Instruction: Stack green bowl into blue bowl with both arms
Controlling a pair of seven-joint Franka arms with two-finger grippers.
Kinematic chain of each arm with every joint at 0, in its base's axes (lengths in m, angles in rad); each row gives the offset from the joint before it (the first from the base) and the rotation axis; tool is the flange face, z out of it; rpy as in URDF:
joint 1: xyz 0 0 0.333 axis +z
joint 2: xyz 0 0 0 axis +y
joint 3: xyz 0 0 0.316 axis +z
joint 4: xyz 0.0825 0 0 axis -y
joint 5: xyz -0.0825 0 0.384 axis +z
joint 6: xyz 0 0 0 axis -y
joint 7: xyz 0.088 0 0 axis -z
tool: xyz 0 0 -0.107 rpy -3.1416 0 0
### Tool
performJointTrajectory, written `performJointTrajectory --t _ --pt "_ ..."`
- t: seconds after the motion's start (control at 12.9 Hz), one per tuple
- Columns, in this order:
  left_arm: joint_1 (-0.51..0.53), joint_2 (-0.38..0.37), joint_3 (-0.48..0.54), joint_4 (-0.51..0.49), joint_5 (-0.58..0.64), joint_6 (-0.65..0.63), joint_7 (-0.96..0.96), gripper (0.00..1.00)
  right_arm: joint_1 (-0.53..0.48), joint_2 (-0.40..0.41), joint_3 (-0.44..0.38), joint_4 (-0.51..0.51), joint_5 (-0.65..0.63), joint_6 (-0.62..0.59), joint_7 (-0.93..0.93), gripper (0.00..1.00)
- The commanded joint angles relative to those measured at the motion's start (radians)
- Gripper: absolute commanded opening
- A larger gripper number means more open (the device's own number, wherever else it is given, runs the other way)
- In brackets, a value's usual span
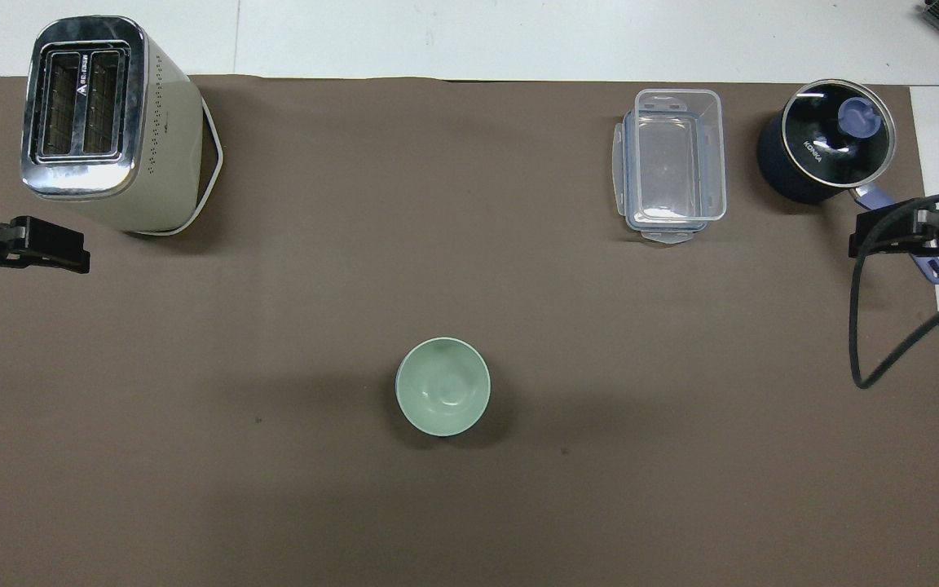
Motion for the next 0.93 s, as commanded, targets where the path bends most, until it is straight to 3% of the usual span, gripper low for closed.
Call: performJointTrajectory --t 0.0,0.85 --pt "0.013 -0.002 -0.009 0.002 0.019 -0.012 0.012 1.0 -0.014 0.006 0.008 0.005 0.041 -0.006 -0.046 1.0" --pt "0.013 -0.002 -0.009 0.002 0.019 -0.012 0.012 1.0 -0.013 -0.027 0.007 -0.064 0.038 0.016 -0.051 1.0"
